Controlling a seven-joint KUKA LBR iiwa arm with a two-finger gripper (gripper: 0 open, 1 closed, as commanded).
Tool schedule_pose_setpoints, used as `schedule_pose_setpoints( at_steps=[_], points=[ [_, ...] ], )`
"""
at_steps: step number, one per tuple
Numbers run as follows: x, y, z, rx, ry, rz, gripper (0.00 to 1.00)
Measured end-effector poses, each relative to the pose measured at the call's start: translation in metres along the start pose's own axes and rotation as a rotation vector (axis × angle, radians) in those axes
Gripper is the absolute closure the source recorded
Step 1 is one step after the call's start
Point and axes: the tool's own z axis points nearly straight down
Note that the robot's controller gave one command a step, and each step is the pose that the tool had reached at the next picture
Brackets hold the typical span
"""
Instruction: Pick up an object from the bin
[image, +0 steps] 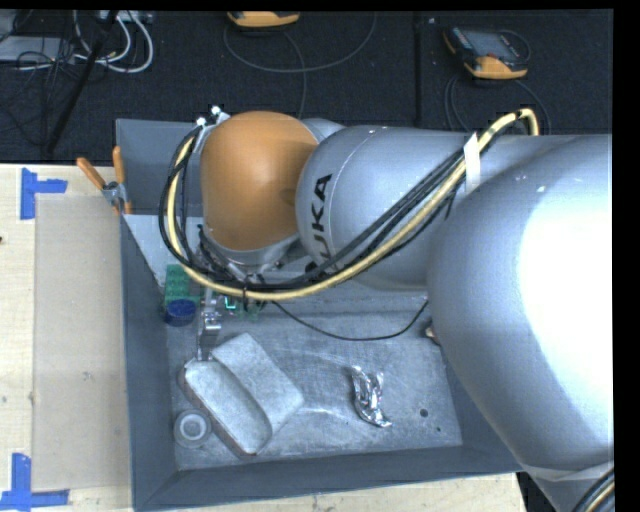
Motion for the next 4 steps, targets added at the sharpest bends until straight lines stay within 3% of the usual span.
schedule_pose_setpoints(
  at_steps=[1,2,3,4],
  points=[
    [-0.004,-0.002,0.049,-0.002,-0.010,0.141,0.00],
    [-0.004,-0.002,0.048,-0.002,-0.008,0.144,1.00],
    [-0.006,0.001,0.035,-0.003,-0.011,0.131,1.00],
    [-0.013,-0.003,-0.006,-0.004,-0.014,0.118,1.00]
  ],
)
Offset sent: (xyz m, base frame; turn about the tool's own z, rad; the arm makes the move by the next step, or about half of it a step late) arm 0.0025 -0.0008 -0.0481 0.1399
